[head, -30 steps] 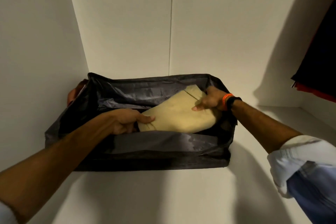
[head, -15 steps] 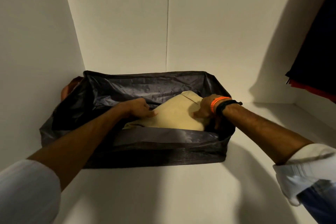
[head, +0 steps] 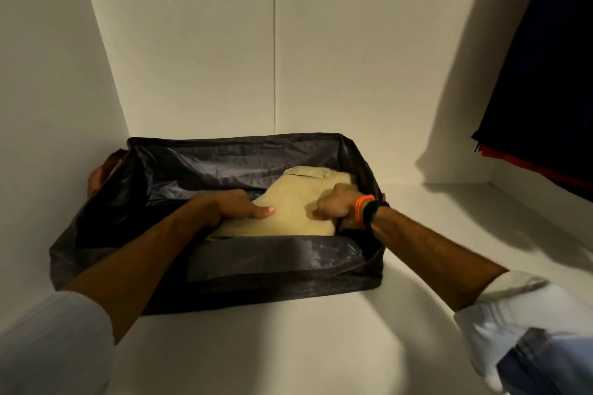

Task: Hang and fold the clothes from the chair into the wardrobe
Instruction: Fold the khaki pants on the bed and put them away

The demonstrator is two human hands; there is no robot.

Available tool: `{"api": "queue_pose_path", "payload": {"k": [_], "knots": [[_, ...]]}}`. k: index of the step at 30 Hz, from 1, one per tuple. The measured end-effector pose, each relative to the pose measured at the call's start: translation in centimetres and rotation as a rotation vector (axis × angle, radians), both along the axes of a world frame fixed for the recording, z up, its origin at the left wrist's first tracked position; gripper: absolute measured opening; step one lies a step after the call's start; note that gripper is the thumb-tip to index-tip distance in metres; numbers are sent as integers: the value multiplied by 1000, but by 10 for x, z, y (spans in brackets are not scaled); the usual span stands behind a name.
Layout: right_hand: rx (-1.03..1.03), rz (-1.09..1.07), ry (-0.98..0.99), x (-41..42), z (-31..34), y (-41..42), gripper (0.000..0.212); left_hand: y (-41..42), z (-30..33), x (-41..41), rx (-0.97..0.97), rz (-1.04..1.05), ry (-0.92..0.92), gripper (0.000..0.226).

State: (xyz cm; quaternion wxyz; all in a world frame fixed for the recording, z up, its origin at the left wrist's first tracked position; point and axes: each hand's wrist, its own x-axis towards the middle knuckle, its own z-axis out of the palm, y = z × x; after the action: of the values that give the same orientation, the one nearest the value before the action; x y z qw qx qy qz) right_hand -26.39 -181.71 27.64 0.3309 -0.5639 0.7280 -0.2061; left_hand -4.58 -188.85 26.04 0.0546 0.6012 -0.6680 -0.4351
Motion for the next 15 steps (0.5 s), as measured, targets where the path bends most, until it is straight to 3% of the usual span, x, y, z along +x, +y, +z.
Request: {"api": "queue_pose_path", "payload": {"k": [2, 3, 5, 7, 10, 12, 15], "knots": [[-57, -27, -142, -8, 9, -6, 84, 3, 7, 5, 100, 14, 91, 89], [-85, -44, -185, -11, 13, -9, 75, 5, 9, 7, 171, -4, 129, 82], [-58, -10, -18, -14, 17, -9, 50, 16, 11, 6, 241, -62, 124, 66], [56, 48, 203, -13, 20, -3, 50, 20, 4, -2, 242, -20, 151, 52], [150, 114, 236, -17, 18, -1, 60, 17, -8, -19, 155, 113, 283, 75], [105, 87, 240, -20, 21, 2, 60, 14, -11, -26, 114, 189, 368, 83], [-124, 72, 555, -31, 33, 4, 43, 7, -15, -30, 108, 207, 411, 88]]}}
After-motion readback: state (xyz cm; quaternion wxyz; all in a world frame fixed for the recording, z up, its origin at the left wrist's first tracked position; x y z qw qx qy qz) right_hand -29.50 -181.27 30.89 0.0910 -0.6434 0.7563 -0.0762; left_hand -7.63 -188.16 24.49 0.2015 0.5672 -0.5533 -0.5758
